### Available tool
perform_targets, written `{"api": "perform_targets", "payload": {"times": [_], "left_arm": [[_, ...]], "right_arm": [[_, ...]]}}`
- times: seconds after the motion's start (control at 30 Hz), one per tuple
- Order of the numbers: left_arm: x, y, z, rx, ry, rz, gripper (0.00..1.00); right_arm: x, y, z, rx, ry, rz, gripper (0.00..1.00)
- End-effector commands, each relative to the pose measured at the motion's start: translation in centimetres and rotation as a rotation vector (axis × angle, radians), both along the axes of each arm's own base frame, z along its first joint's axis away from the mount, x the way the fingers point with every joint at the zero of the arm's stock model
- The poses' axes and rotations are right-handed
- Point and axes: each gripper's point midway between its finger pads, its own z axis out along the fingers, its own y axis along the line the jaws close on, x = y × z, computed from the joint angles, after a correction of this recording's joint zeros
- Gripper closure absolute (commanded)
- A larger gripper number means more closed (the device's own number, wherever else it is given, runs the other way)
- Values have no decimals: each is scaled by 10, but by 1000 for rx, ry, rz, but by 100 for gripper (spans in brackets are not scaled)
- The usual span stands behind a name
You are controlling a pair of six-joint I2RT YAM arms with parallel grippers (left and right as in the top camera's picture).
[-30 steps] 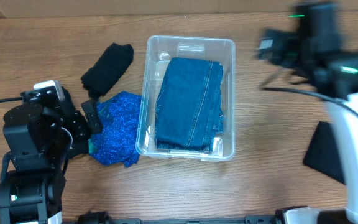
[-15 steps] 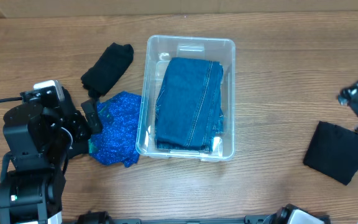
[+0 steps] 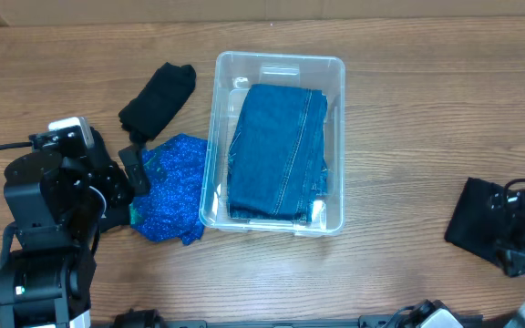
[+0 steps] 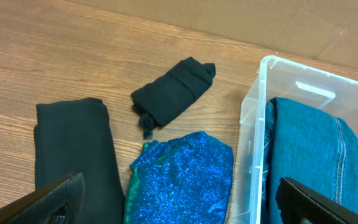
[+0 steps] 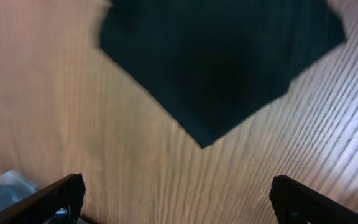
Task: Pack container
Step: 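Grasp the black cloth on the right with the right gripper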
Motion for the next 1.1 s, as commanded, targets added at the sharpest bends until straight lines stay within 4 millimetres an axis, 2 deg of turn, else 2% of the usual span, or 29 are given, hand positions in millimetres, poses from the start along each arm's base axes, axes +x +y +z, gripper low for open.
{"api": "perform_targets", "payload": {"times": [0.0, 0.13, 0.33, 0.83, 1.07], "left_arm": [[0, -1, 11, 26, -29, -15, 0], [0, -1, 11, 26, -29, -15, 0], [0, -1, 11, 26, -29, -15, 0], [-3, -1, 7, 24, -11, -15, 0], [-3, -1, 7, 24, -10, -15, 0]], "right_arm": [[-7, -4, -19, 61, -10, -70, 0], [-25, -14, -41, 93, 18, -169, 0], [-53, -16, -74, 127, 24, -297, 0], [-45, -29, -102, 49, -56, -288, 0], [-47, -18, -136, 134, -26, -334, 0]]}}
